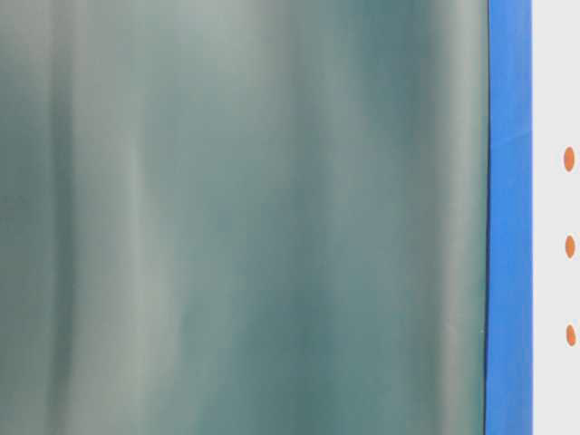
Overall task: Touch the tip of the soldering iron to the tip of the solder at the mark.
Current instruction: 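Grasp the red soldering iron right and yellow solder wire left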
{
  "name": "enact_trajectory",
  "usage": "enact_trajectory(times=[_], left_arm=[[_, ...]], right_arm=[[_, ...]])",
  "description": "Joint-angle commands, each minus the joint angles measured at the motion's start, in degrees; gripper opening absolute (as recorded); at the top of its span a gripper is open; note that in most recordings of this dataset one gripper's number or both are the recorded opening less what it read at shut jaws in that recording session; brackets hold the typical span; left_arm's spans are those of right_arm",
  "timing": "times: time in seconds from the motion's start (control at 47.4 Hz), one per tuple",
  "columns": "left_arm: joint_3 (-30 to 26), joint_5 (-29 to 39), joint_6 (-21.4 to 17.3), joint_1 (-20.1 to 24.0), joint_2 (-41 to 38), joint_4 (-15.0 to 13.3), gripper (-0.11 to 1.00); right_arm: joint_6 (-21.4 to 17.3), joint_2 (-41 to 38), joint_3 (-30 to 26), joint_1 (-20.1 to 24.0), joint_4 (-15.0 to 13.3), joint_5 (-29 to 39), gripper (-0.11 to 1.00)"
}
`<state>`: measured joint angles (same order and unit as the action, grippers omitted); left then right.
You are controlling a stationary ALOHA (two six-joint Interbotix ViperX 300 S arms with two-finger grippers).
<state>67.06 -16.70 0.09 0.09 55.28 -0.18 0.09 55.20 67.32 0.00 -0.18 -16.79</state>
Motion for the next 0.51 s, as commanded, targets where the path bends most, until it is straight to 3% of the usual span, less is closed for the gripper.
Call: enact_trajectory(times=[0.0,0.127,0.337,0.485], left_arm=[[-0.79,0.53,0.44,-1.05,-0.26,0.00,0.00],[-0.79,1.49,0.62,-3.60,-0.35,0.00,0.00],[-0.26,1.76,0.62,-10.99,-2.64,0.09,0.00],[-0.18,0.53,0.62,-16.26,-6.68,0.09,0.00]], right_arm=[[-0.70,-0.53,-1.23,0.70,0.26,0.18,0.00],[-0.88,-1.58,-2.37,2.46,0.26,3.43,-0.06],[-1.32,-2.72,-3.16,7.65,0.44,5.10,-0.06],[-3.69,-5.01,-2.72,11.69,0.70,4.83,-0.05]])
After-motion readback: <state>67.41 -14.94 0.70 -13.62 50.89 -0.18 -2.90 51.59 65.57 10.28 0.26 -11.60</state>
